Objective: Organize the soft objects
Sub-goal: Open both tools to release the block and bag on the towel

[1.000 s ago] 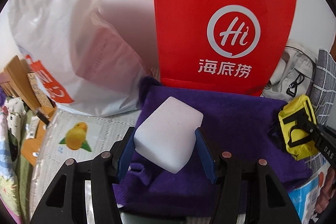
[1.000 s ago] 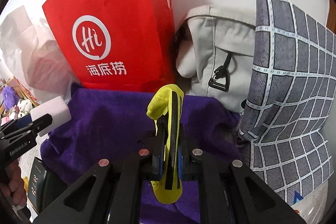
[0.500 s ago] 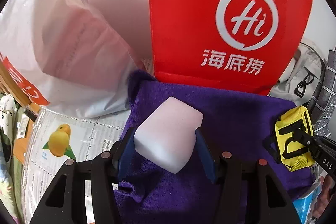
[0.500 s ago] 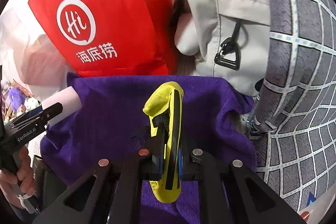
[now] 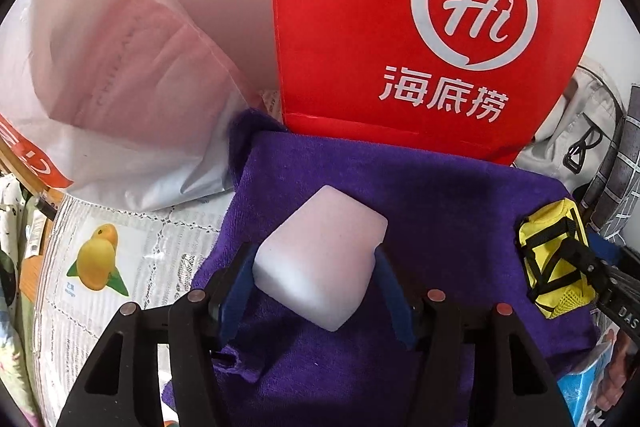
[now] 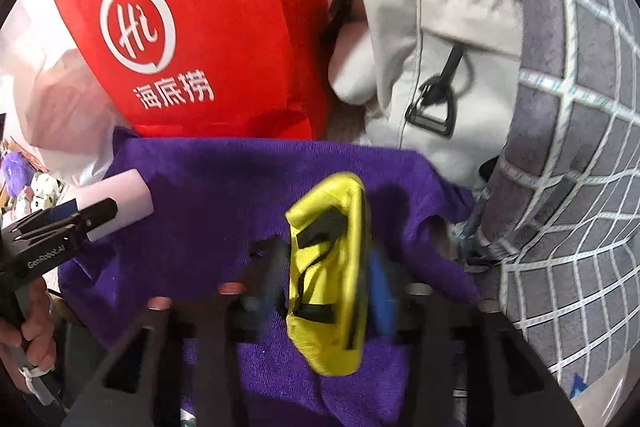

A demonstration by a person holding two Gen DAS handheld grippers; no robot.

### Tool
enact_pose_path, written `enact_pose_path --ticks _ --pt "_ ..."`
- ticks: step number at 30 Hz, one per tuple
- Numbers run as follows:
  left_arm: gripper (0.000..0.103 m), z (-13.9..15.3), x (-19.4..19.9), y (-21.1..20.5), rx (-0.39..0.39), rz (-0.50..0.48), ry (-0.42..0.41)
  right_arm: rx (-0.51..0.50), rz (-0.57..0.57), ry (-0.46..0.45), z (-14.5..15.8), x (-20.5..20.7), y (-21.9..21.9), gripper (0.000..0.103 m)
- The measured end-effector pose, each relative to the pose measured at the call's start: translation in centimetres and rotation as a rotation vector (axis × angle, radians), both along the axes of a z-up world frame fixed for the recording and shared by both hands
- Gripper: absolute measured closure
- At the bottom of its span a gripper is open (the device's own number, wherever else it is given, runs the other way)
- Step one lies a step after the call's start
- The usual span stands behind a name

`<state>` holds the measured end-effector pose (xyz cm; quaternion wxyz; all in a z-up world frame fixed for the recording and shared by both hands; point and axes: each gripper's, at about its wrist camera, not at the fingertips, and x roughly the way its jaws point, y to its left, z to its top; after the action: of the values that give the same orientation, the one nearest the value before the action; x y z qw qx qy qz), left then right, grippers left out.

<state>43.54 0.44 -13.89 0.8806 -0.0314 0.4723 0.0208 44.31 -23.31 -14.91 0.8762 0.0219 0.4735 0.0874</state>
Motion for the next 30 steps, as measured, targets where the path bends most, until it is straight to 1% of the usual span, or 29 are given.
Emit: enact_pose_path --ticks 4,5,6,10,13,16,17,20,23,26,28,30 --pt "0.039 0.2 -0.1 0.5 -0.018 0.002 -0.004 -0.015 0.019 -0.032 0.8 -0.3 0.3 0.045" --pt "0.035 0.2 -0.2 0.6 -0.023 0.0 -0.005 -0.013 0.021 -0.037 1.0 -0.3 0.3 0.045" --pt "0.033 0.4 -0.2 0.6 -0.023 0.002 -0.011 -0.012 0.024 -0.044 1.1 -0.4 0.3 0.044" --pt "0.032 0.8 -0.4 0.7 -0.029 0.005 -0.022 -0.002 0.03 -0.064 2.0 -1.1 -0.1 0.044" --pt "0.031 1.2 -0.6 0.7 -0.026 0.011 -0.028 -0.016 0.03 -0.09 2.7 -1.7 -0.1 0.043" --pt "0.031 1.8 -1.4 0.8 -0.023 0.021 -0.053 -0.04 0.023 -0.109 3.2 -2.4 0.1 0.043" --pt "0.031 2.2 -2.3 0.3 -0.022 0.023 -0.056 -0.043 0.023 -0.117 3.4 -2.6 0.2 0.043" --pt "0.031 2.6 -2.8 0.6 -0.019 0.038 -0.065 -0.033 0.012 -0.13 3.9 -3.8 0.0 0.043" --pt "0.031 3.4 -4.9 0.6 -0.008 0.032 -0.061 -0.008 -0.003 -0.118 4.4 -5.3 -0.3 0.043" --pt "0.031 4.3 -7.5 0.7 0.025 0.023 -0.083 -0.026 -0.001 -0.115 5.3 -7.0 -0.2 0.043" --pt "0.031 5.1 -9.5 1.0 0.008 0.023 -0.099 -0.047 0.017 -0.123 6.1 -8.7 0.0 0.042" --pt "0.031 5.8 -11.3 1.6 -0.036 0.016 -0.116 -0.084 0.026 -0.125 6.4 -10.4 0.6 0.039"
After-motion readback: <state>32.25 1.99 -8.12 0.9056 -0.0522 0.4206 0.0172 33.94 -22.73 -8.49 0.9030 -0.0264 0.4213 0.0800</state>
